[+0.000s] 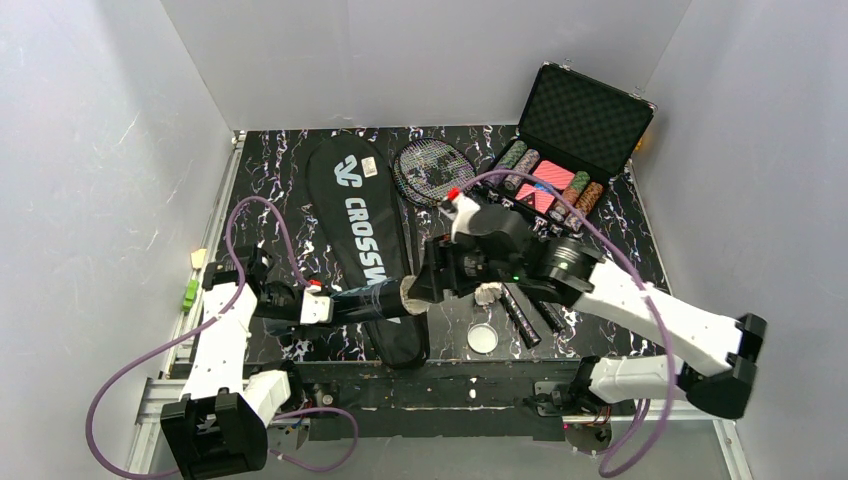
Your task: Pack up the badminton gear
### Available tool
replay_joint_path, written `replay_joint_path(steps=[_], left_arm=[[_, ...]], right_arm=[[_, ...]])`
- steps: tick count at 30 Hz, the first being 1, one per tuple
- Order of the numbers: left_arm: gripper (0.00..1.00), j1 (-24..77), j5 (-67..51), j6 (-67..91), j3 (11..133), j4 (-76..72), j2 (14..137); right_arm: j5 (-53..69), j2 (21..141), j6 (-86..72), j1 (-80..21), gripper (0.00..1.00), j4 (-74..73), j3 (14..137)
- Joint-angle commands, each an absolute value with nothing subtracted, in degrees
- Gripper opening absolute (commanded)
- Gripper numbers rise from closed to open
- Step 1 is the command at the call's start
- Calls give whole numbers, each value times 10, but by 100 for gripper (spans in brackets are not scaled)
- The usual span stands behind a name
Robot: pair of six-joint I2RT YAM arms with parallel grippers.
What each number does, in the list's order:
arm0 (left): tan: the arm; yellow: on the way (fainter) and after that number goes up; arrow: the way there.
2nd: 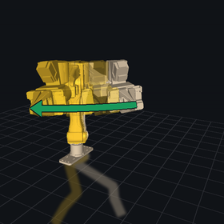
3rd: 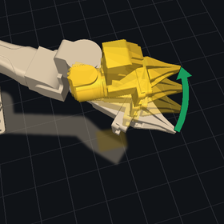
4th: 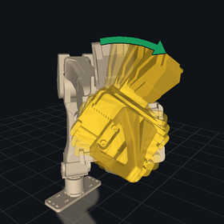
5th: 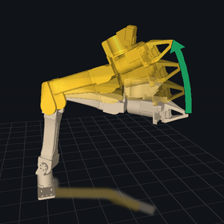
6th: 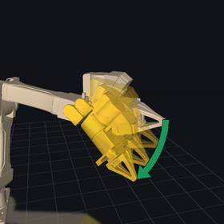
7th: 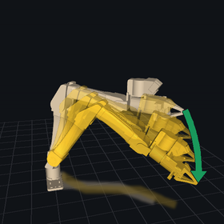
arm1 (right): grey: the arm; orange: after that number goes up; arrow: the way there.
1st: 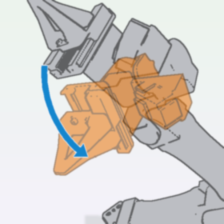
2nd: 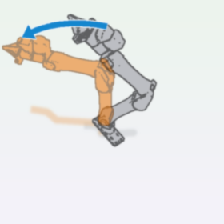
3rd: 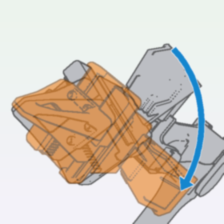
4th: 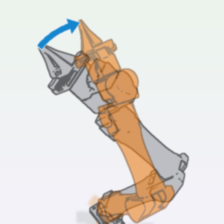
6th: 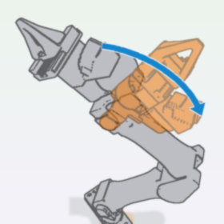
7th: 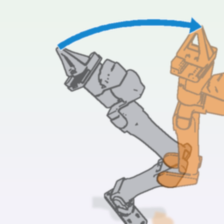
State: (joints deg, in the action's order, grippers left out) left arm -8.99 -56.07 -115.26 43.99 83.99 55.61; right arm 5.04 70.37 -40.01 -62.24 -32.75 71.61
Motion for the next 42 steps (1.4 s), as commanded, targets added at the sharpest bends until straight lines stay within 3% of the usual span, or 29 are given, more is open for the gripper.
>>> replay_joint_path(steps=[1,6,27,34,42], left_arm=[[0,-88,-604,-1144,465,841,560],[0,-88,-614,-1130,471,839,562],[0,-87,-644,-1129,492,861,553],[0,-88,-646,-1131,492,868,554],[0,-88,-623,-1112,450,825,549]], right_arm=[[16,612,-394,-613,76,-307,706],[18,582,-408,-609,75,-294,664],[32,686,-438,-610,71,-215,626],[37,730,-433,-610,72,-223,672],[-35,593,-437,-599,76,-288,693]])
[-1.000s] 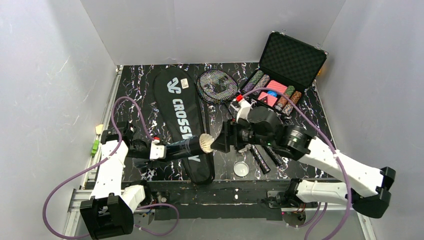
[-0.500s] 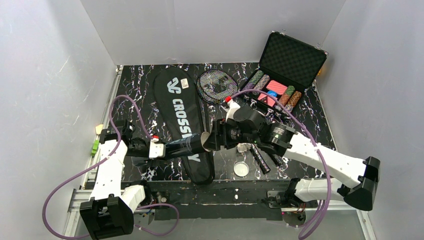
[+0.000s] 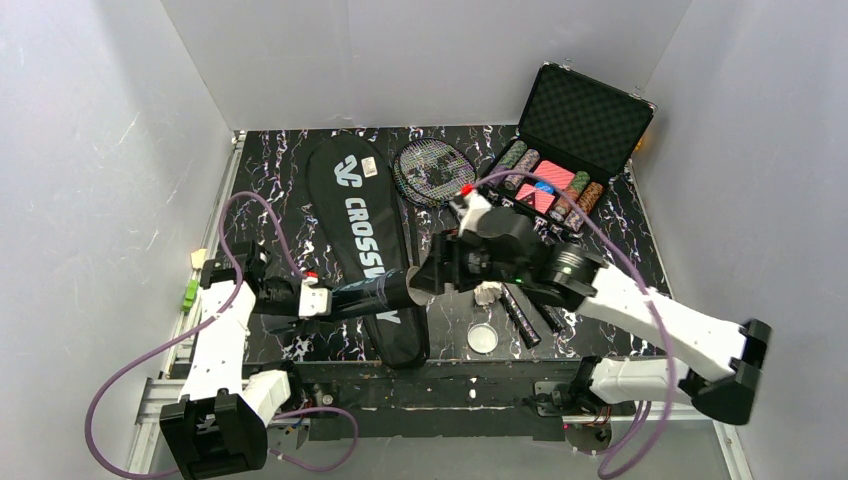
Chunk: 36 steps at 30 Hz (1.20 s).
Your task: Pack up the badminton gear
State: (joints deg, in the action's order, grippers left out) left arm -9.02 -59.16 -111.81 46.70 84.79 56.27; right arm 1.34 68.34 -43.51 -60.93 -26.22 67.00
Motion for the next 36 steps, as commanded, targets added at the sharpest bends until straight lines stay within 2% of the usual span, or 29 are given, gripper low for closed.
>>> replay_joint_path(steps=[1,6,13,17,25,26,27,36], left_arm=[[0,-87,-622,-1108,446,819,547],[0,-88,-619,-1093,442,804,548],[0,-88,-617,-1021,423,748,519],[0,-88,-603,-994,410,725,507],[0,-88,-606,-994,426,735,544],[0,-88,-607,-993,427,734,547],[0,-87,-608,-992,427,733,548],[0,-88,-608,-994,436,741,555]], right_arm=[[-46,574,-444,-597,76,-304,688],[-109,486,-489,-576,77,-362,628],[-112,435,-628,-483,77,-356,443],[-109,473,-675,-463,77,-302,392],[-143,587,-719,-418,74,-238,384],[-146,598,-728,-411,78,-228,381],[-148,608,-735,-405,72,-220,379],[-162,682,-768,-381,60,-196,385]])
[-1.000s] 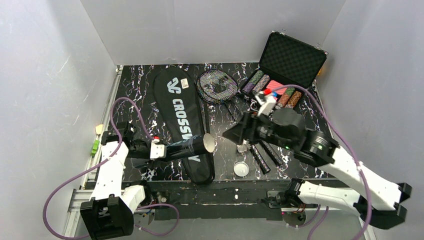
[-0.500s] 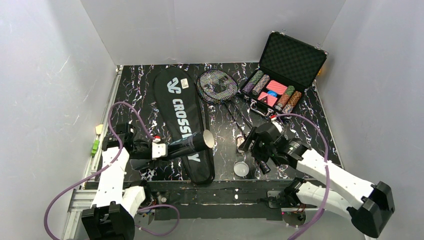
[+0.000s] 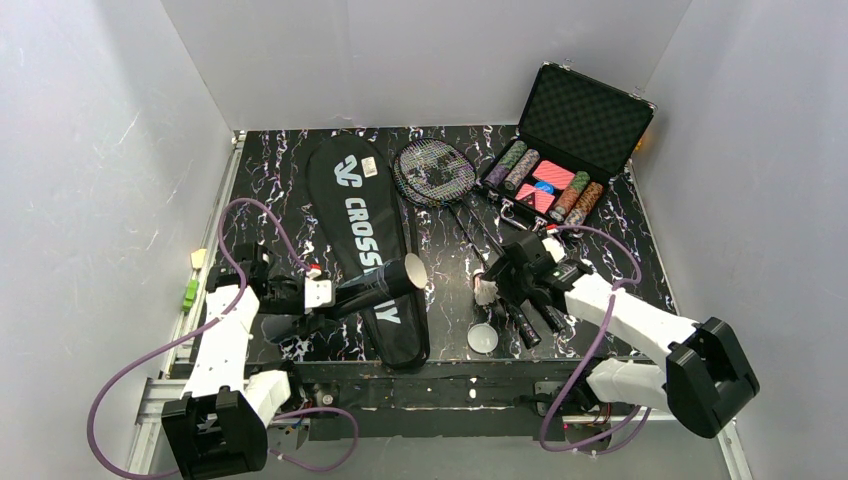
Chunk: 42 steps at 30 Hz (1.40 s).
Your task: Pack up the badminton gear
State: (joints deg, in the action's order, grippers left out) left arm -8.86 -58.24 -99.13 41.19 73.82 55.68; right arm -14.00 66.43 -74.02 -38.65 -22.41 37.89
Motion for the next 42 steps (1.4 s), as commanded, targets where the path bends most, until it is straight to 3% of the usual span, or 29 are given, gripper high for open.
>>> replay_joint_path(steps=[1,5,10,13,23,29,42], left_arm=[[0,-88,-607,-995,437,741,555],[0,-88,-609,-996,440,740,557],[0,-87,-611,-995,444,745,555],[0,-87,-609,-998,443,745,554],[0,-88,-586,-1077,442,793,580],[0,-87,-587,-1086,439,794,583],[0,-85,-588,-1087,438,795,581]], right_arm=[[-160,688,-769,-380,59,-195,387],[-155,703,-772,-381,47,-195,396],[-164,698,-757,-381,13,-213,414],[-165,680,-728,-380,1,-235,437],[-25,590,-468,-444,1,-337,625],[31,561,-431,-500,1,-365,682],[12,624,-387,-610,1,-440,778]])
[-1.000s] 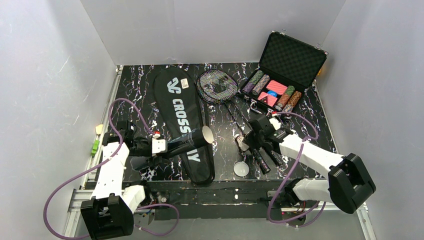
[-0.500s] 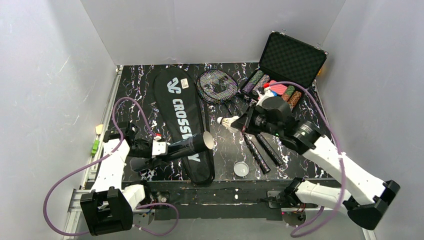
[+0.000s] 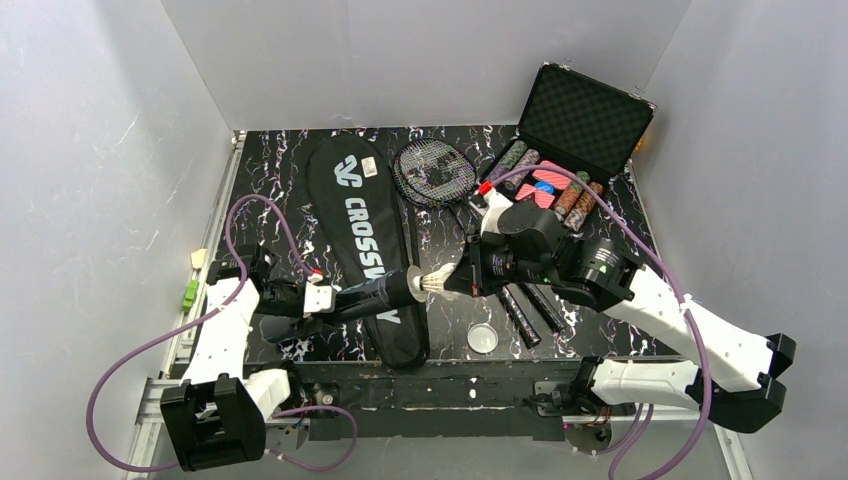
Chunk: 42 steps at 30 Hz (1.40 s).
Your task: Pack up the badminton gear
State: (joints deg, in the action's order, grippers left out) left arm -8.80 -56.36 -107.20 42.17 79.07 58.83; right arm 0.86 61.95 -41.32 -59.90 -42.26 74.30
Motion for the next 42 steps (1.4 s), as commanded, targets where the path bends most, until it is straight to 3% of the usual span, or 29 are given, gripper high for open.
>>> replay_joint_path(steps=[1,14,16,21,24,34,42], left_arm=[[0,-85,-589,-1087,439,796,582],[0,-75,-594,-1088,440,805,570],[0,-74,-595,-1089,441,805,571],[0,-75,-592,-1090,440,807,572],[0,-74,-592,-1091,441,809,573],[0,-75,-596,-1091,446,818,566],[0,-75,-605,-1087,452,821,563]], right_arm=[[15,631,-383,-613,1,-440,781],[20,713,-386,-652,4,-350,798],[30,710,-396,-652,14,-323,784],[29,682,-415,-651,53,-294,763],[15,651,-419,-648,61,-309,757],[-27,525,-440,-599,65,-325,665],[-12,592,-450,-592,66,-284,649]])
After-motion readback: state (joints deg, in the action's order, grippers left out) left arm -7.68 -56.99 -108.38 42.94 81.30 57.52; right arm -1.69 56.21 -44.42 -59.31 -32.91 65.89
